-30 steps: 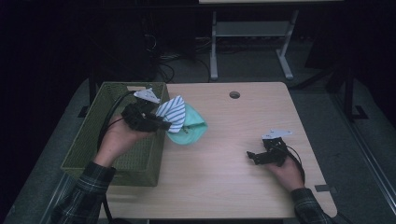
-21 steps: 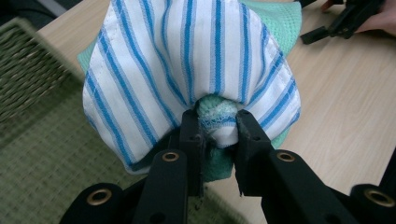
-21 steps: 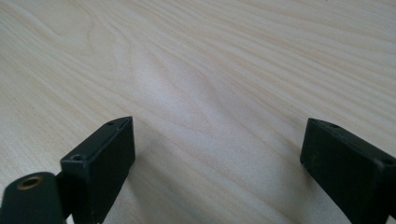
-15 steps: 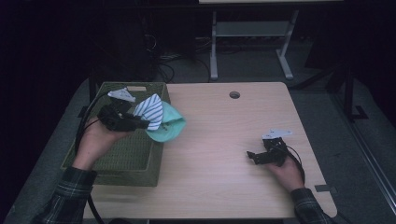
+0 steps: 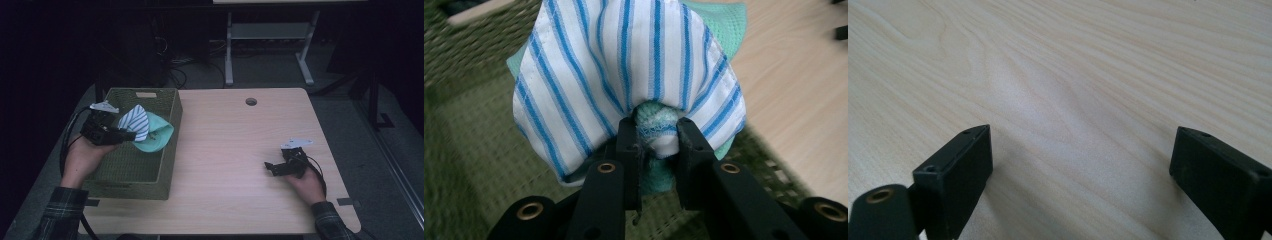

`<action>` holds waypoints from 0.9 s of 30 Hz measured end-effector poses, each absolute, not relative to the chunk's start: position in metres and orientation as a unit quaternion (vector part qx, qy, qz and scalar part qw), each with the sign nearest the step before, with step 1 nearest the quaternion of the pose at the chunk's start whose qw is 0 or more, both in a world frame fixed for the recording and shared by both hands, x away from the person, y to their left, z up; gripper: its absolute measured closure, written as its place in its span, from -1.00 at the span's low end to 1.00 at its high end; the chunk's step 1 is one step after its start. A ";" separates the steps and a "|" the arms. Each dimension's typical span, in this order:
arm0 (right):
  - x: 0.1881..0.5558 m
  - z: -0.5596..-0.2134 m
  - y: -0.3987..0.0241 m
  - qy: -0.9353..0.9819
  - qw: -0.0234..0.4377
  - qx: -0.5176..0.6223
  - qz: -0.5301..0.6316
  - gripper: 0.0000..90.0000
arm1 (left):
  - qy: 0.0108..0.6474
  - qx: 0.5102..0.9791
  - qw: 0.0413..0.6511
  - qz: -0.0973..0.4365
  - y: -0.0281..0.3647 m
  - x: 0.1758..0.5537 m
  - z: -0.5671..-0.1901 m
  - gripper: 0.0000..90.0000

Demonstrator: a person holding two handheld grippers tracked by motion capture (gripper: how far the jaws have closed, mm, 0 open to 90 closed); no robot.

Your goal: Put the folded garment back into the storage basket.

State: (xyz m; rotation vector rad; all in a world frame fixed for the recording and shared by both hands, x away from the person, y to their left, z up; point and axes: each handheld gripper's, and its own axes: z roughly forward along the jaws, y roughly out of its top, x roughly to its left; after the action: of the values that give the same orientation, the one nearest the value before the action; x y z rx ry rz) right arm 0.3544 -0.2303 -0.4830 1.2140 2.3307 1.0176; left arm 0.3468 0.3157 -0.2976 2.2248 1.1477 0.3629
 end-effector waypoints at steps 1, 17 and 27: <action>0.354 -0.483 -0.230 0.816 0.161 0.425 0.356 -0.79 | 0.441 0.834 0.304 0.135 0.319 0.347 -0.300 0.67; 0.354 -0.483 -0.230 0.816 0.162 0.427 0.356 -0.79 | 0.485 0.822 0.273 0.121 0.340 0.360 -0.348 0.67; 0.354 -0.483 -0.230 0.814 0.162 0.429 0.357 -0.79 | 0.494 0.830 0.240 0.098 0.332 0.375 -0.384 0.65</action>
State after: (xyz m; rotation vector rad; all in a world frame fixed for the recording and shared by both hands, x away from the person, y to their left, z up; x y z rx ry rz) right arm 0.3545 -0.2304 -0.4830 1.2247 2.3232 1.0177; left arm 0.3749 0.3324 -0.3841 2.2723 1.3524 0.2680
